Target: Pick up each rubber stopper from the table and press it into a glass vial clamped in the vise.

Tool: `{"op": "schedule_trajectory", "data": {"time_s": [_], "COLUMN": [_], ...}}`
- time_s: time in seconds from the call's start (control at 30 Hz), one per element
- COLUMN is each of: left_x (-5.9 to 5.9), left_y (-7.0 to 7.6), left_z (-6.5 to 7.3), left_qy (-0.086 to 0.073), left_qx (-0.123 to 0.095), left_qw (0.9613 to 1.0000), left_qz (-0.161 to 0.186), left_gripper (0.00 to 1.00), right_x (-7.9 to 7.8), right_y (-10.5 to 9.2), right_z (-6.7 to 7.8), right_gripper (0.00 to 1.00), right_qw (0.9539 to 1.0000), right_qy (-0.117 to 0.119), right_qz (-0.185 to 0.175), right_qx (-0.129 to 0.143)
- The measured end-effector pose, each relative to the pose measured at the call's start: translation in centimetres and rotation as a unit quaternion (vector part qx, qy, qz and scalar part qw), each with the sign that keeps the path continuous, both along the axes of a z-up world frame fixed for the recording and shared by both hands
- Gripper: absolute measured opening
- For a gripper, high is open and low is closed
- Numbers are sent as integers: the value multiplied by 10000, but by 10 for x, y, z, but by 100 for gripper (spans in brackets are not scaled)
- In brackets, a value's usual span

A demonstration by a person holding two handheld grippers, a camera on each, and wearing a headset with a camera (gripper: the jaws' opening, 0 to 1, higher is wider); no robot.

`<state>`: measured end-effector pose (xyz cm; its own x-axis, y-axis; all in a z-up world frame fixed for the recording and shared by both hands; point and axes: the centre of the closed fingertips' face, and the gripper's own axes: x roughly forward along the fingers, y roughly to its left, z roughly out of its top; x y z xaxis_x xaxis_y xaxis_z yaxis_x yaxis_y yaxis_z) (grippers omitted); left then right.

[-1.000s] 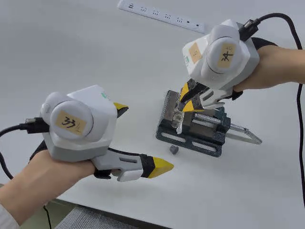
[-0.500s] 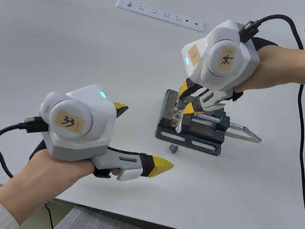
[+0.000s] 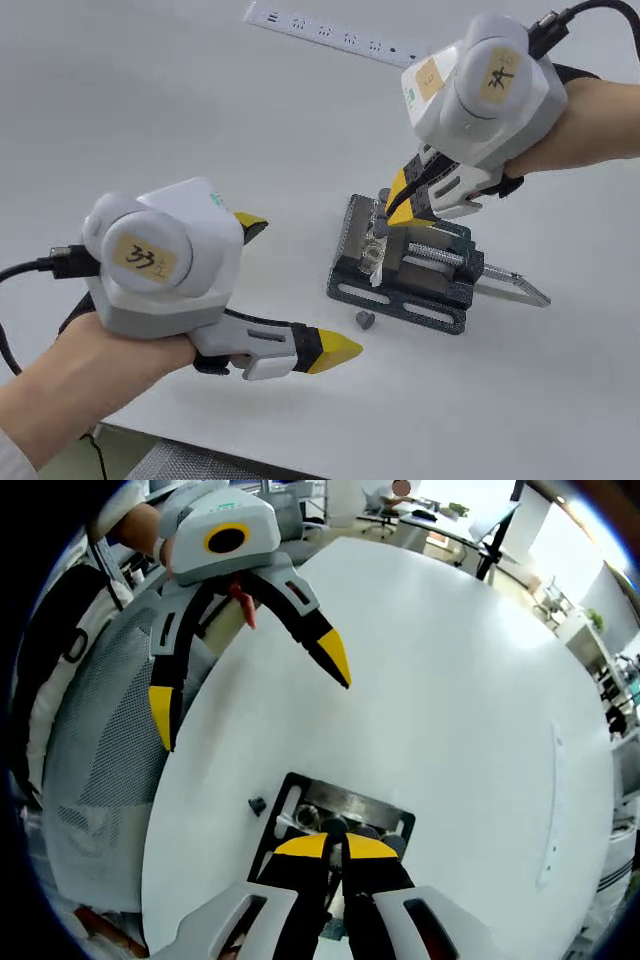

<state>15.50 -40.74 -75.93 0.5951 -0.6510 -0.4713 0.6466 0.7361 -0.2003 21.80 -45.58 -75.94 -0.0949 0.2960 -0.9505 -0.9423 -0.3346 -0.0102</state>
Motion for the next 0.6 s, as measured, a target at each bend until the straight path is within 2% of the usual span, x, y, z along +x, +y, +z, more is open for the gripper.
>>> {"op": "schedule_trajectory", "data": {"time_s": [0.33, 0.6], "left_x": [-1, -2], "left_y": [0, -1], "left_z": [-3, -6], "left_qy": [51, 94], "left_qx": [-5, 3], "left_qw": [10000, 9999], "left_qz": [-16, -36], "left_gripper": [93, 93], "right_x": [-1, -2], "right_y": [4, 2], "right_z": [-7, -7], "right_gripper": [0, 0], "right_qw": [10000, 9999], "right_qy": [30, 35], "right_qz": [39, 76], "right_qx": [-81, -125]}}
